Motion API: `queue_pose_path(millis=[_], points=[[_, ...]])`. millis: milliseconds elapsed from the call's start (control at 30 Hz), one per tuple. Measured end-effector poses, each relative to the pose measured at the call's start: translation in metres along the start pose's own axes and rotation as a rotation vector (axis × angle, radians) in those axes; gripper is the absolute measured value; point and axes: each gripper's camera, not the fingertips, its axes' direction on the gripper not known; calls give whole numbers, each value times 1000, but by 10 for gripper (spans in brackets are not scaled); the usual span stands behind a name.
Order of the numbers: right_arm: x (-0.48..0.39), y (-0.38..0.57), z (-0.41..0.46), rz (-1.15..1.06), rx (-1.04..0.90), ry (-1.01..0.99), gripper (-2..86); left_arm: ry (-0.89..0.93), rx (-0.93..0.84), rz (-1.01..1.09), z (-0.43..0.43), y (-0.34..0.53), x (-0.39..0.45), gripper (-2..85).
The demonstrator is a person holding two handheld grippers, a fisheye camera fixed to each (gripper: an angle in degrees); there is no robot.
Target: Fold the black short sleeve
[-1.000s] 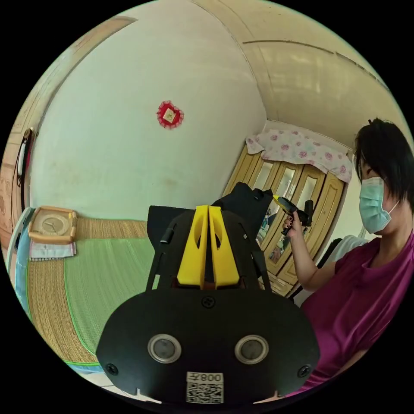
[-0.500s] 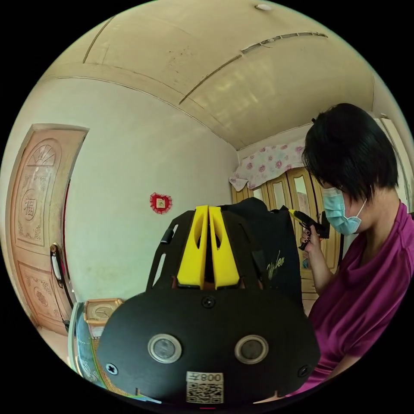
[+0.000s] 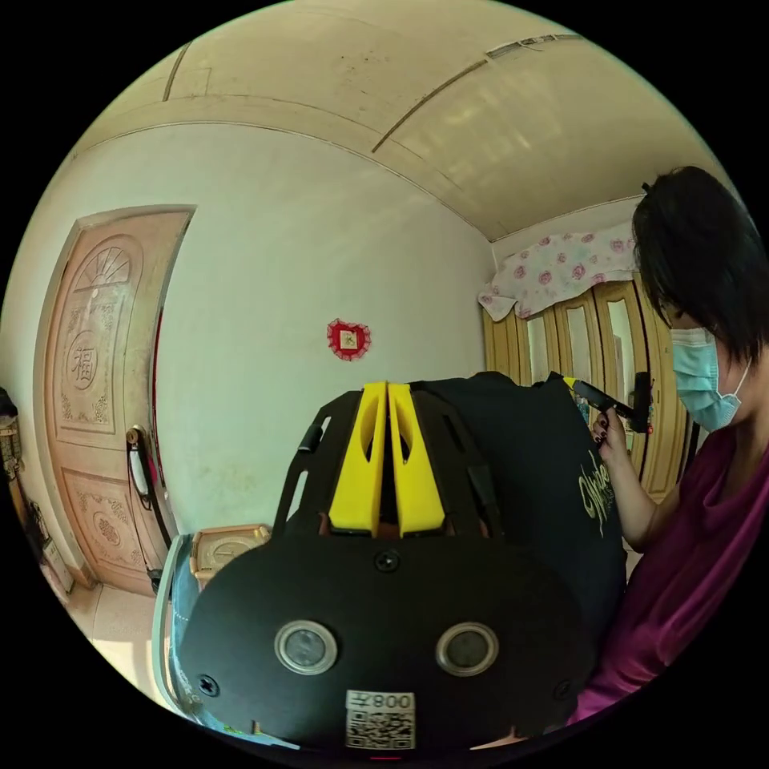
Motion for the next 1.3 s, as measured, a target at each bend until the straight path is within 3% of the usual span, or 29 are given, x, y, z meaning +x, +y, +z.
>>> queue_pose_path(millis=[233,400,500,800,1000,1300], points=[[77,114,277,56,-351,1,-1,-143,-333,-193,172,47,-128,0],[162,288,499,212,-734,-9,-2,-234,-598,-350,282,119,-207,1],[208,389,559,270,-898,24,0,-242,-786,-439,328,171,-245,2],[348,665,537,483,-1216,141,52,-173,-1084,-597,353,295,-291,11],[388,761,541,522,-1282,150,61,-221,-1099,-715,374,323,-335,16],[422,863,562,465,-1364,192,45,-299,-1178,-655,451,340,-385,5]])
